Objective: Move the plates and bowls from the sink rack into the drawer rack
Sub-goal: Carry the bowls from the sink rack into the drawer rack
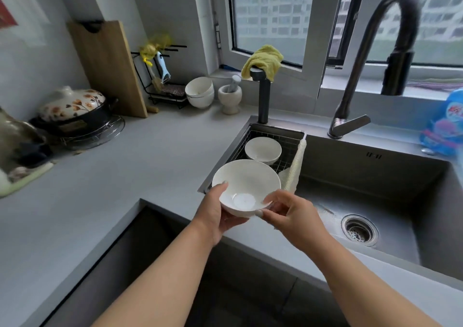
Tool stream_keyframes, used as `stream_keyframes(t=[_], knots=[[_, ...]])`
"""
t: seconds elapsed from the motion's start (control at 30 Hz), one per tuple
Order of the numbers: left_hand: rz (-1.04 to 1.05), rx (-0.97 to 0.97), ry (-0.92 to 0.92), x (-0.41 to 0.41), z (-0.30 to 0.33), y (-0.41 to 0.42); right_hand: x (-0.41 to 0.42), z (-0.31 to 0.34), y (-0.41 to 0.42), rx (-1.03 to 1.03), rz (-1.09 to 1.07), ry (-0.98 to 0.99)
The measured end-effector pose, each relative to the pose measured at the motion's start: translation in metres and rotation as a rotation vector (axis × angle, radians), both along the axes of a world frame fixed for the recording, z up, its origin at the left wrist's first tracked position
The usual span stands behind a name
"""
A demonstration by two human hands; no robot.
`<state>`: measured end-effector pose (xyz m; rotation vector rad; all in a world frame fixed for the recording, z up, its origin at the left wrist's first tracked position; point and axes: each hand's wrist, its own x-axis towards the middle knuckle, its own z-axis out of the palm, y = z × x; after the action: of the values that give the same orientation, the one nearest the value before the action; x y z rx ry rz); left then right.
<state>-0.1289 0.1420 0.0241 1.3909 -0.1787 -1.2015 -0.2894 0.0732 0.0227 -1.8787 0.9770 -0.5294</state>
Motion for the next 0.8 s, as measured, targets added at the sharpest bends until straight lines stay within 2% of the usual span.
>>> stream_keyframes(t=[0.13, 0.23, 0.33, 0.47, 0.6, 0.8], knots=[[0.127, -0.045, 0.038, -0.014, 0.007, 0.05, -0.002, 0.006, 0.032, 0.123, 0.004, -0.148], [0.222, -0.091, 0.072, -0.023, 0.011, 0.087, 0.002, 0.006, 0.051, 0.332, 0.002, -0.228], [0.329, -0.123, 0.129, -0.029, 0.012, 0.125, 0.006, 0.008, 0.075, 0.571, 0.127, -0.241], [0.449, -0.135, 0.165, -0.034, 0.01, 0.173, 0.014, 0.014, 0.115, 0.787, 0.277, -0.245], [0.528, -0.079, 0.153, -0.041, 0.011, 0.218, 0.024, 0.019, 0.149, 0.886, 0.333, -0.238], [0.621, -0.004, 0.123, -0.046, 0.003, 0.285, 0.042, 0.012, 0.202, 0.916, 0.377, -0.158]])
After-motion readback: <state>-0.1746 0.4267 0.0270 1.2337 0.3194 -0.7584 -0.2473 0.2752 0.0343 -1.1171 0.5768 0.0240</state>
